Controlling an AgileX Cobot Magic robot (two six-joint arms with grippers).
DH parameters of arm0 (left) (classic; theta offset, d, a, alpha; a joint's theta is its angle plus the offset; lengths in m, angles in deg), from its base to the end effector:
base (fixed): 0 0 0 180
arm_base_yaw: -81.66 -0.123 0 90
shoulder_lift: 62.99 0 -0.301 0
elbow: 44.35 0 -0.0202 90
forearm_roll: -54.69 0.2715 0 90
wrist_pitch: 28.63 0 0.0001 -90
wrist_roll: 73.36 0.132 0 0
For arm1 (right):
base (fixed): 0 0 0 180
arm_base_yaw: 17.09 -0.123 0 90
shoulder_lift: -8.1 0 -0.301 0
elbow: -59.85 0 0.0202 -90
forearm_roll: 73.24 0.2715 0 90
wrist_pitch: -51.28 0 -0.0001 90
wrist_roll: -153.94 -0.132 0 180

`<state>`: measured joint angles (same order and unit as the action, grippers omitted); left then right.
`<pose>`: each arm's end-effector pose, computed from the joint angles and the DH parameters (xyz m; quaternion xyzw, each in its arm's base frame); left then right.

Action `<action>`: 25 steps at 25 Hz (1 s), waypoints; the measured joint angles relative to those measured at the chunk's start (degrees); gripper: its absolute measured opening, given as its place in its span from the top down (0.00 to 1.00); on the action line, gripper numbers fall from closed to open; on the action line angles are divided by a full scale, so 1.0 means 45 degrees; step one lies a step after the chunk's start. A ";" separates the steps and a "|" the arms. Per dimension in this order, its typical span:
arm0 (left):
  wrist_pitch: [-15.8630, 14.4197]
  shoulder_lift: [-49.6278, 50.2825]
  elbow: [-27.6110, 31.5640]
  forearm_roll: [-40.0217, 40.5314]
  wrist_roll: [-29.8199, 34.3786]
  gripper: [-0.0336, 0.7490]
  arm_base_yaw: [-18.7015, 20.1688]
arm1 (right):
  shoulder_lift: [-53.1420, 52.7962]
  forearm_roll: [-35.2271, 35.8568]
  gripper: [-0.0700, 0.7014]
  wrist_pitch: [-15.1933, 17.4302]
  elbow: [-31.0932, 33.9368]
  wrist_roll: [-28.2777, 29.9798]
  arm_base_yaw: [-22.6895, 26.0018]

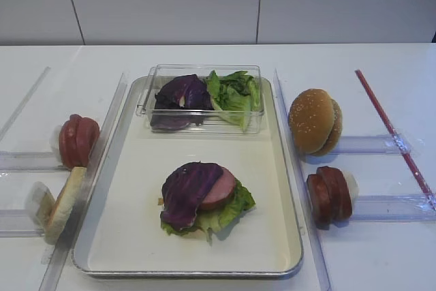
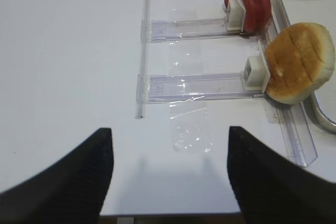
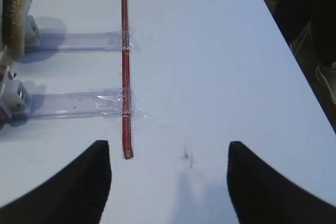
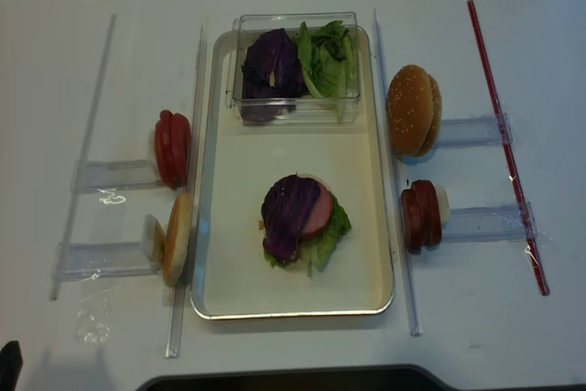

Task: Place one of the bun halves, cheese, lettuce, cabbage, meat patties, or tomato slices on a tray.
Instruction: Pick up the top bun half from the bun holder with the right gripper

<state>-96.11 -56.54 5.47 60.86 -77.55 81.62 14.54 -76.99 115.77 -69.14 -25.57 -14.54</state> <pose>0.0248 0.0131 0.2515 -0.0378 0.8798 0.0365 0.4723 0.0303 -0.0092 0.2502 0.0177 0.8737 -0.0455 0.4840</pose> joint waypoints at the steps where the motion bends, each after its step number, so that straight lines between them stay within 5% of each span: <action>1: 0.0000 0.0000 0.0000 0.0000 0.0000 0.36 0.0000 | 0.0000 0.0000 0.25 -0.0076 -0.0058 0.0000 0.0000; 10: 0.0000 0.0000 0.0000 0.0000 0.0000 0.36 0.0000 | 0.0668 -0.0977 0.25 -0.2439 -0.2481 -0.0108 0.0000; 19: 0.0000 0.0000 0.0000 0.0000 0.0000 0.36 0.0000 | 0.3490 -0.1041 0.25 -0.3579 -0.6733 -0.0108 -0.0307; 25: 0.0000 0.0000 0.0000 0.0000 0.0000 0.36 0.0000 | 0.5668 -0.0517 0.25 -0.3446 -0.9642 -0.0203 -0.0859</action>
<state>-96.11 -56.54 5.47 60.86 -77.55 81.62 40.04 -79.32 100.26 -112.53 -26.49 -18.40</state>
